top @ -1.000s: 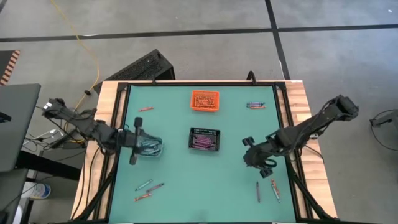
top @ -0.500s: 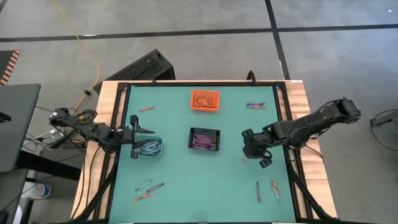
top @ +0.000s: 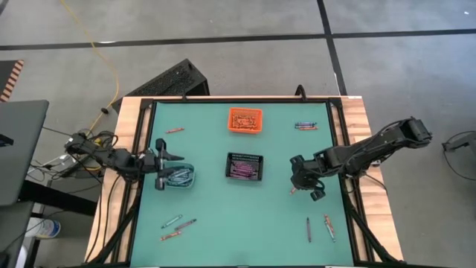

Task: Sort crayons
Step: Put the orange crayon into the orange bin

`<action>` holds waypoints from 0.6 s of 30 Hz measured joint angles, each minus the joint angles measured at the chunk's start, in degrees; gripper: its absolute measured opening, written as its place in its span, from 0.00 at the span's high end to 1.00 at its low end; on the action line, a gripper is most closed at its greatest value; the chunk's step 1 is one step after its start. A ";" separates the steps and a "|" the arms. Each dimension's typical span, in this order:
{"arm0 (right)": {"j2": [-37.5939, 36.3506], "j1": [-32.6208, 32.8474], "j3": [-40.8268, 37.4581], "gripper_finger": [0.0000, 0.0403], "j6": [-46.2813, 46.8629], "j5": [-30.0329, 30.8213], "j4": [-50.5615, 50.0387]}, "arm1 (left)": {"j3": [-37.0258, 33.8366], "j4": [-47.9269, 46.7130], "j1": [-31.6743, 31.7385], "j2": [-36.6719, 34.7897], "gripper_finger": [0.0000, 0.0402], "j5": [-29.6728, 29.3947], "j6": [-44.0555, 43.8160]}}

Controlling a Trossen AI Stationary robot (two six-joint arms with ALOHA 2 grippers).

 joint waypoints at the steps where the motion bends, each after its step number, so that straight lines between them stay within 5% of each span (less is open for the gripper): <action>1: -0.01 0.02 0.00 0.77 -0.03 -0.01 -0.06 | -0.02 -0.08 0.08 0.06 0.68 -0.32 -0.82; 8: 2.34 -0.07 -0.17 0.77 -0.56 -0.02 0.13 | -0.04 0.15 0.11 0.11 0.68 0.87 -12.02; 18: 10.61 -0.11 -0.17 0.77 -2.98 0.07 2.63 | -0.11 5.62 0.09 0.13 0.68 13.18 -8.47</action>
